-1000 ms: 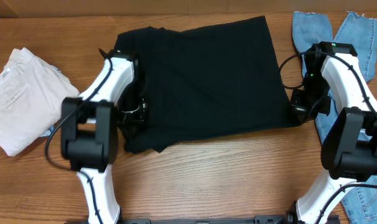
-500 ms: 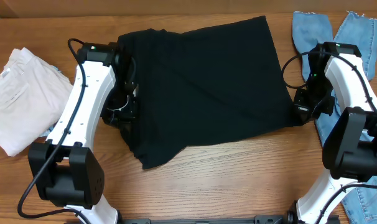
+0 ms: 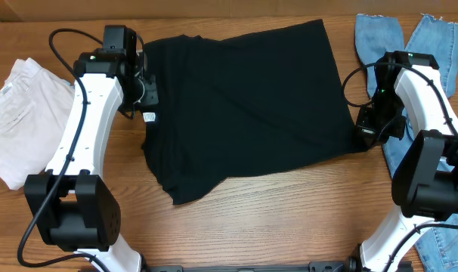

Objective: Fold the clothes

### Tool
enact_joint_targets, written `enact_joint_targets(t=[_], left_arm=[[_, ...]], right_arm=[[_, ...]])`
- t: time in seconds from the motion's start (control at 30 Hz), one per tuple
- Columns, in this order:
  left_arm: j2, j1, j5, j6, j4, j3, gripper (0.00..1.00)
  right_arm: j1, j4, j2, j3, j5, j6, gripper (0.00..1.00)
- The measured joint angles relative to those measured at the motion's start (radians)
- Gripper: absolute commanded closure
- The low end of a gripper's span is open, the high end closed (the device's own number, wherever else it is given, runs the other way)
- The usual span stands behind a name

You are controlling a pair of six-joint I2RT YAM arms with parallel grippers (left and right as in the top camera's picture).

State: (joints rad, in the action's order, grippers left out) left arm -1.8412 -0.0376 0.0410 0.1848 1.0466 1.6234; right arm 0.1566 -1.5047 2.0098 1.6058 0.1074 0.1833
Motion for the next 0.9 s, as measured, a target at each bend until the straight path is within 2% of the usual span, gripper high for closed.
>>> enact_joint_targets(t=[0.4, 0.7, 0.77, 0.9], left_arm=[[-0.256, 0.000, 0.082, -0.054, -0.170, 0.000, 0.94], [-0.337, 0.000, 0.105, -0.080, -0.236, 0.000, 0.93], [-0.353, 0.000, 0.105, -0.084, -0.240, 0.000, 0.93], [-0.365, 0.000, 0.106, -0.084, -0.244, 0.002, 0.94]], right_arm=[[0.000, 0.024, 0.000, 0.000, -0.015, 0.000, 0.96], [0.000, 0.026, 0.000, 0.000, -0.021, -0.001, 0.96], [0.000, 0.026, 0.000, 0.000, -0.022, 0.000, 0.85], [0.000, 0.022, 0.000, 0.000, -0.023, -0.002, 0.79]])
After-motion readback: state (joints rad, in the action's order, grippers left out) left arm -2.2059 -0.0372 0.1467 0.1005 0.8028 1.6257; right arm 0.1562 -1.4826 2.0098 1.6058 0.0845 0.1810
